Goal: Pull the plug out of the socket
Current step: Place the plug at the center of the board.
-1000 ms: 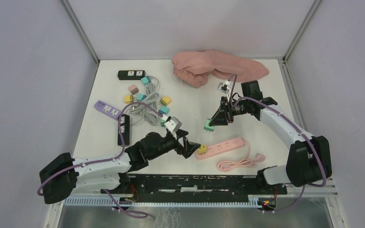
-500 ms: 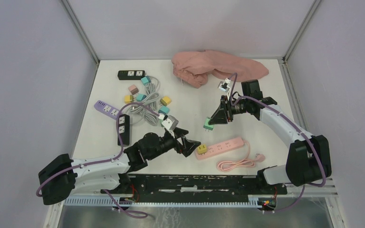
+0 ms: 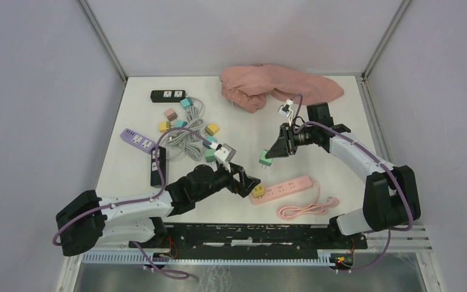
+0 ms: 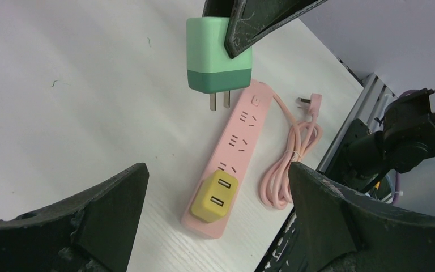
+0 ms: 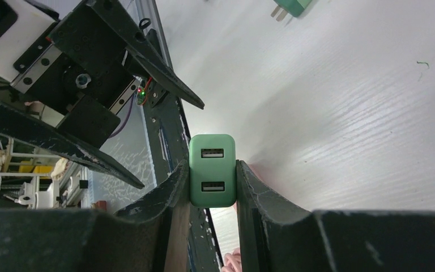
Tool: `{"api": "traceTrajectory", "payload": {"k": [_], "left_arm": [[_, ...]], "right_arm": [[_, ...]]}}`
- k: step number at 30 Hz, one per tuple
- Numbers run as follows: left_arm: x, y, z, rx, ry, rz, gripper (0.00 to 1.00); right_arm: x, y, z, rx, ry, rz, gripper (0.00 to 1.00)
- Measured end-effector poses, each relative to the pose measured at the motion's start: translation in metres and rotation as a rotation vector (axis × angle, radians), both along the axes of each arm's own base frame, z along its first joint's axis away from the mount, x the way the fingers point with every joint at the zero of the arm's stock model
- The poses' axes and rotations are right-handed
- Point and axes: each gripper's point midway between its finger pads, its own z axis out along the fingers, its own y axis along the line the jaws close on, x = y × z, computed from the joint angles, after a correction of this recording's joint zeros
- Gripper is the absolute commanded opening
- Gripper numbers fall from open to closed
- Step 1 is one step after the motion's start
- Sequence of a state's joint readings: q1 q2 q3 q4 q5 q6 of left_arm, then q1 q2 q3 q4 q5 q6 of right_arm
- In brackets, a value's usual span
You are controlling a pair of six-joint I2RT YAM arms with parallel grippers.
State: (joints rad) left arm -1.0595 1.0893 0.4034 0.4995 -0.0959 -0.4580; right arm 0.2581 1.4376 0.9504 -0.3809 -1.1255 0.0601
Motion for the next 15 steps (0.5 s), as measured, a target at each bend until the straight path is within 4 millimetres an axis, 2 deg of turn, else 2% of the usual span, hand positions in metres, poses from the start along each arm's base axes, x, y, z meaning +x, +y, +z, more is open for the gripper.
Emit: {"api": "traceTrajectory", "payload": {"k": [6, 15], "left_arm": [[0.011, -0.003, 0.001, 0.031, 0.035, 0.061, 0.99], [0.023, -0.015, -0.004, 0.113, 0.089, 0.13, 0.92]], "right_arm": [[0.01, -0.002, -0.011, -0.027, 0.088, -0.065, 0.03], [0.014, -0.003, -0.023, -0.052, 0.182, -0.114, 0.04]]}}
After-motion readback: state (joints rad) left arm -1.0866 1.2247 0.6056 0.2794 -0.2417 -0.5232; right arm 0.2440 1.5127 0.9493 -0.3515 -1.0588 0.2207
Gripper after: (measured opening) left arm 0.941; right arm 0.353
